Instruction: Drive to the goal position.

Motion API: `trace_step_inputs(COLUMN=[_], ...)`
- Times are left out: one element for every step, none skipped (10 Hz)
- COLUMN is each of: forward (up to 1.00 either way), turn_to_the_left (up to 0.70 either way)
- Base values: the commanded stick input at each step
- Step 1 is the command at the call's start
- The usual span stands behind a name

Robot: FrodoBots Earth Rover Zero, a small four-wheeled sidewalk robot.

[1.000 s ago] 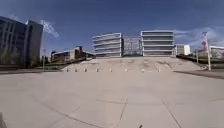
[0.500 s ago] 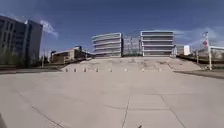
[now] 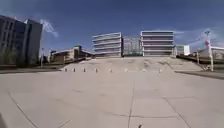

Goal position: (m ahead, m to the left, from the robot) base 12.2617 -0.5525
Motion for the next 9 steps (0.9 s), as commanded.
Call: trace_step_inputs(forward=[0.43,0.43,0.43,0.43,0.44,0.44,0.44,0.44,0.44], turn_to_the_left=[-0.01,-0.01,-0.01,-0.01,-0.01,-0.01,-0.01,-0.01,-0.01])
